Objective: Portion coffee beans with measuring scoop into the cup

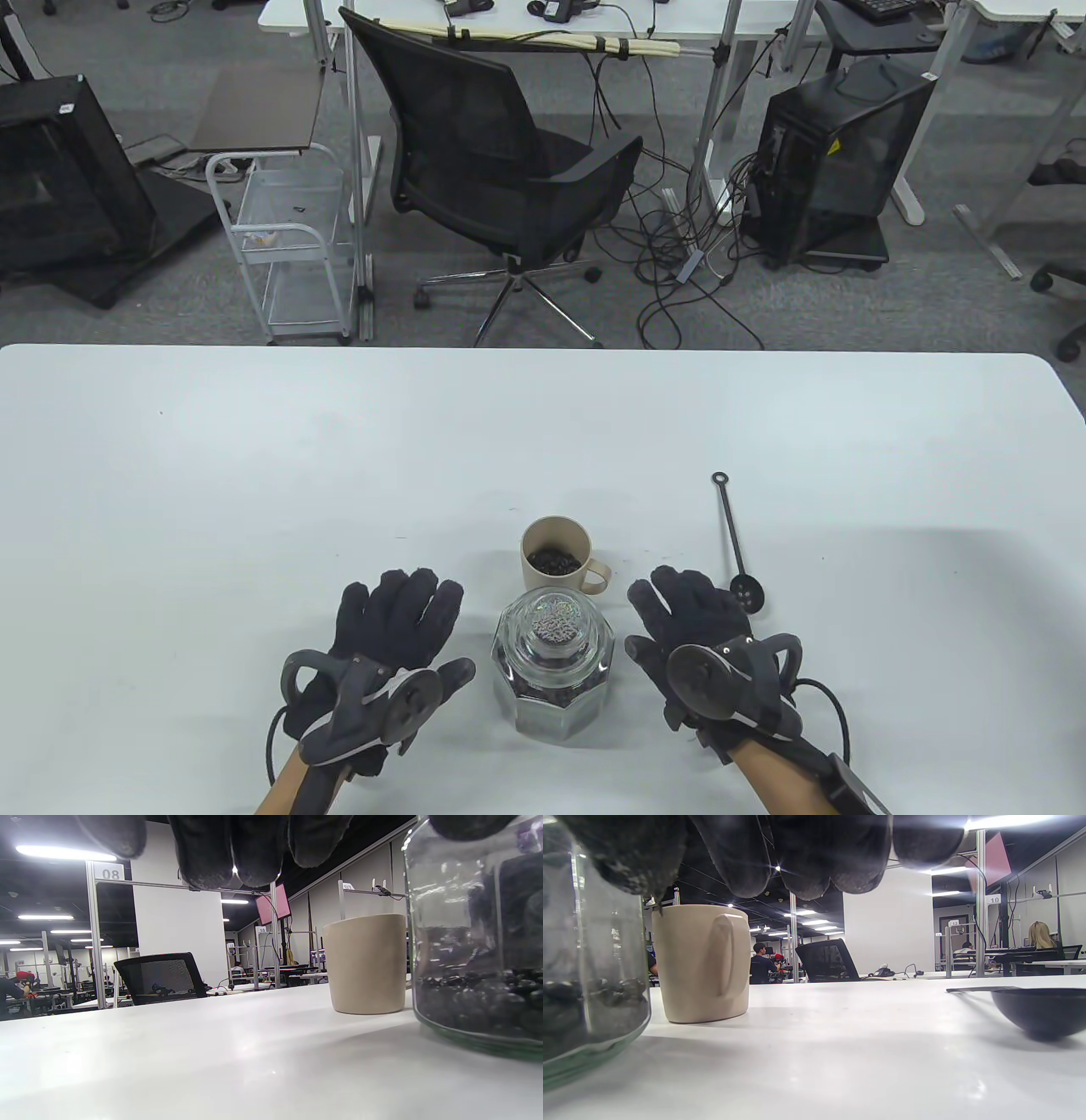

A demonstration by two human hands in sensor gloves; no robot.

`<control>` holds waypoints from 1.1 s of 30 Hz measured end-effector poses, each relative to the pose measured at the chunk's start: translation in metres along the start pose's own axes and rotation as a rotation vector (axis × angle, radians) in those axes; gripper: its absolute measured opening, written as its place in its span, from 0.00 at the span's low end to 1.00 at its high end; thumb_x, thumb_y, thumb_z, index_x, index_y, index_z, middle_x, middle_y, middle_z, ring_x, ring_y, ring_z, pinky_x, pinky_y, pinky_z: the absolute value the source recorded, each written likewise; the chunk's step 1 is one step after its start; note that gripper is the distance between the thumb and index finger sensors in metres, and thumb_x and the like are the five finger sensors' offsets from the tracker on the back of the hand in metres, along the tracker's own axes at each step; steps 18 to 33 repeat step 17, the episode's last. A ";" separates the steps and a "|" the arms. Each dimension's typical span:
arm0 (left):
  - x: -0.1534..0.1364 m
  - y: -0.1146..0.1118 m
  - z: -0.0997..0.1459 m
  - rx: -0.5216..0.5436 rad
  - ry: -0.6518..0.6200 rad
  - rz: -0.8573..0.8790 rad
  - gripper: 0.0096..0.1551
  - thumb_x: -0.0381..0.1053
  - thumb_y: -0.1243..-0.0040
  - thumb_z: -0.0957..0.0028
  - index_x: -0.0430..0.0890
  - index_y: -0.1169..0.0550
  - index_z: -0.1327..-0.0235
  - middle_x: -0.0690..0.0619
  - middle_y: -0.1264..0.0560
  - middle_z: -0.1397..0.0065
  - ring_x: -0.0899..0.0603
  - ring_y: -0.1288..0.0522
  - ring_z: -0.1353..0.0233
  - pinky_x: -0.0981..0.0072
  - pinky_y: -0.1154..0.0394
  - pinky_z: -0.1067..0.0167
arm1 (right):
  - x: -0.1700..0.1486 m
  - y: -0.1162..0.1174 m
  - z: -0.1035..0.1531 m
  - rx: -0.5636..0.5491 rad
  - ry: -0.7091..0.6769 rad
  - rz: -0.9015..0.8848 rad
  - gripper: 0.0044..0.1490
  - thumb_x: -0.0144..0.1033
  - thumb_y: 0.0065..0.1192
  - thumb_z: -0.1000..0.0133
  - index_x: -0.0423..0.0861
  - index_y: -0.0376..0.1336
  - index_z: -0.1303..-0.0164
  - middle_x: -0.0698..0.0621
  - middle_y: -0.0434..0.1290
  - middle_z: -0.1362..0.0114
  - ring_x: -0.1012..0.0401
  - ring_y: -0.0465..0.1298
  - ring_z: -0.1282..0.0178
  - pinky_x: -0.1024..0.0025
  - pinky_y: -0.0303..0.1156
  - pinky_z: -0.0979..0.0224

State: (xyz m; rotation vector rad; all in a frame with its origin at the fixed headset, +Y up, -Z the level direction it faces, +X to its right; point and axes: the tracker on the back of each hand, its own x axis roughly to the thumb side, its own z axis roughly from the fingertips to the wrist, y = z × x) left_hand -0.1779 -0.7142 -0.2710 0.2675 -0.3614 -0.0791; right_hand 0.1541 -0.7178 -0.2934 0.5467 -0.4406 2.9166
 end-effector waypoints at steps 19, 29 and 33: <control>0.003 -0.001 0.001 0.004 -0.023 0.001 0.50 0.80 0.63 0.49 0.59 0.46 0.15 0.51 0.42 0.10 0.37 0.36 0.13 0.29 0.40 0.21 | -0.001 0.002 0.003 0.011 0.018 -0.023 0.41 0.61 0.63 0.47 0.54 0.65 0.24 0.39 0.68 0.18 0.41 0.68 0.22 0.40 0.65 0.28; 0.003 -0.001 0.001 0.004 -0.023 0.001 0.50 0.80 0.63 0.49 0.59 0.46 0.15 0.51 0.42 0.10 0.37 0.36 0.13 0.29 0.40 0.21 | -0.001 0.002 0.003 0.011 0.018 -0.023 0.41 0.61 0.63 0.47 0.54 0.65 0.24 0.39 0.68 0.18 0.41 0.68 0.22 0.40 0.65 0.28; 0.003 -0.001 0.001 0.004 -0.023 0.001 0.50 0.80 0.63 0.49 0.59 0.46 0.15 0.51 0.42 0.10 0.37 0.36 0.13 0.29 0.40 0.21 | -0.001 0.002 0.003 0.011 0.018 -0.023 0.41 0.61 0.63 0.47 0.54 0.65 0.24 0.39 0.68 0.18 0.41 0.68 0.22 0.40 0.65 0.28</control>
